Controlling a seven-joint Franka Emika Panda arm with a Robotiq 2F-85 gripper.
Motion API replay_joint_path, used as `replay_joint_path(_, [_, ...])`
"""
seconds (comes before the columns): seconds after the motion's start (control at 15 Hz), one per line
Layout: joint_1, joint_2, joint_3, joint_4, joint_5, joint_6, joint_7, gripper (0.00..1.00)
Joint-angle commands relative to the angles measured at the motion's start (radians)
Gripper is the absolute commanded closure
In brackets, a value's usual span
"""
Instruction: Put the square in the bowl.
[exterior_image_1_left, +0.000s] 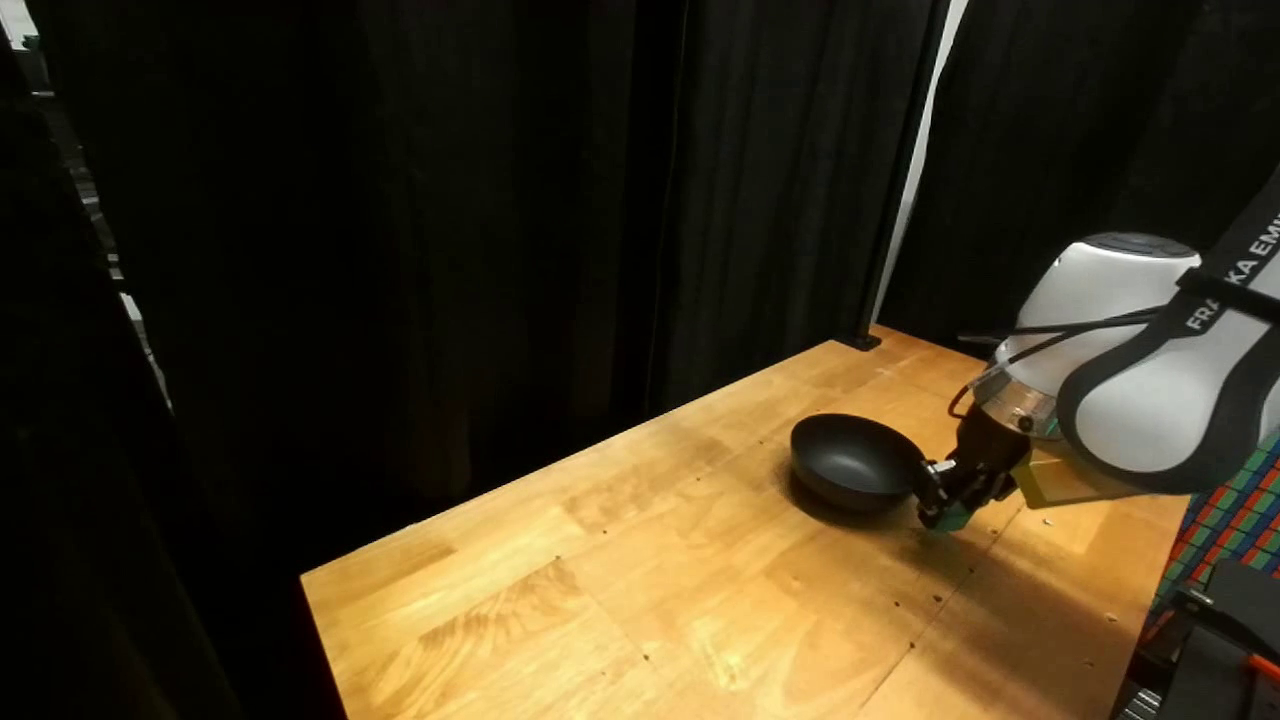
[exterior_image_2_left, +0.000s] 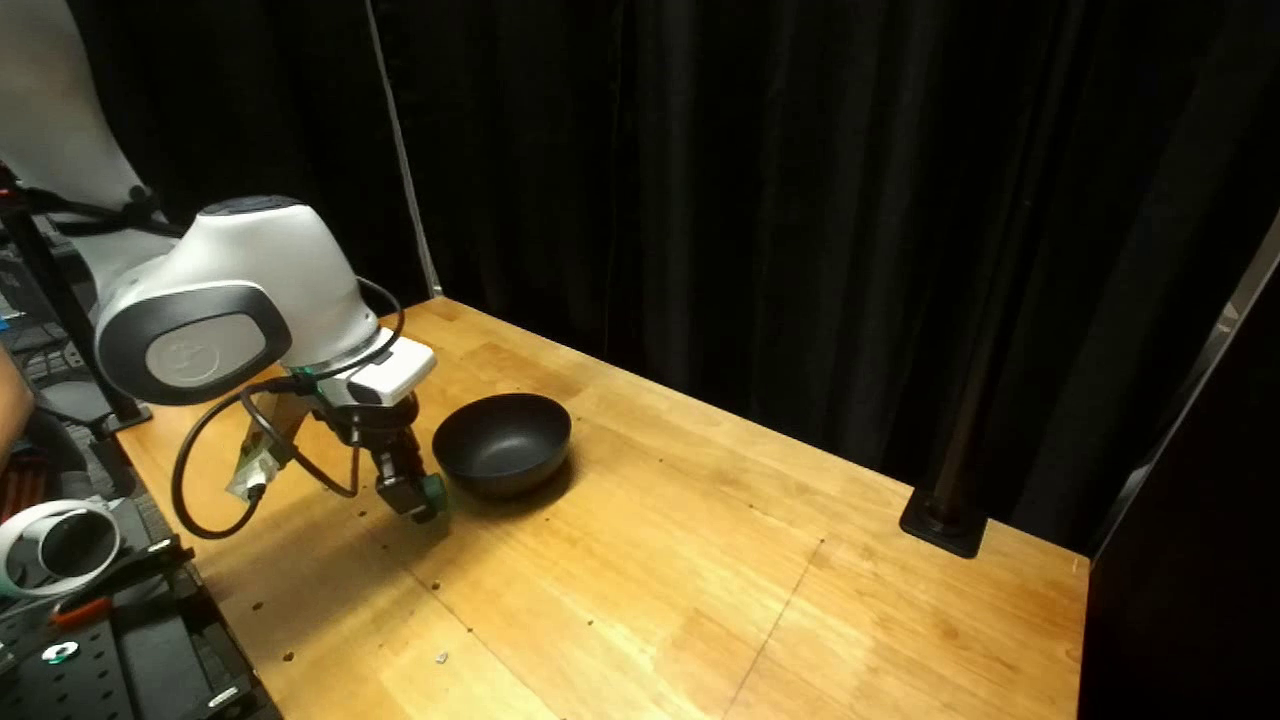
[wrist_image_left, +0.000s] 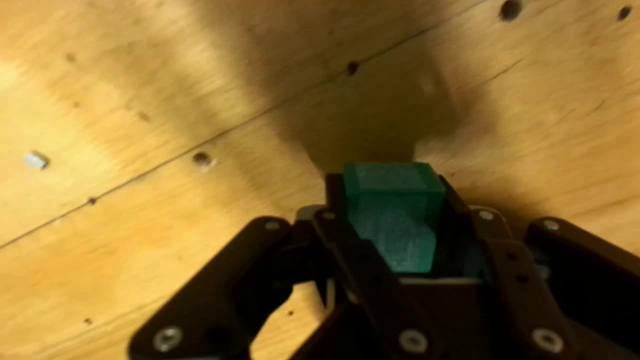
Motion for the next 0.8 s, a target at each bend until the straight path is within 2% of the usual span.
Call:
replay_joint_path(0.0, [0.194, -0.030, -0.277, 0.033, -0.089, -0.048, 0.015, 0.82])
replay_joint_path(0.13, [0.323, 0.007, -0.439, 0.075, -0.153, -0.062, 0.046, 0.82])
replay_joint_path(0.27, [0.477, -0.008, -0.602, 0.098, -0.201, -0.101, 0.077, 0.82])
replay_joint_path(0.33, [0.536, -0.017, -0.659, 0.108, -0.215, -0.108, 0.094, 0.82])
replay_joint_path(0.53, [0.684, -0.037, -0.778, 0.152, -0.236, -0.182, 0.133, 0.82])
replay_joint_path(0.73, [0.765, -0.075, -0.816, 0.183, -0.227, -0.297, 0.145, 0.82])
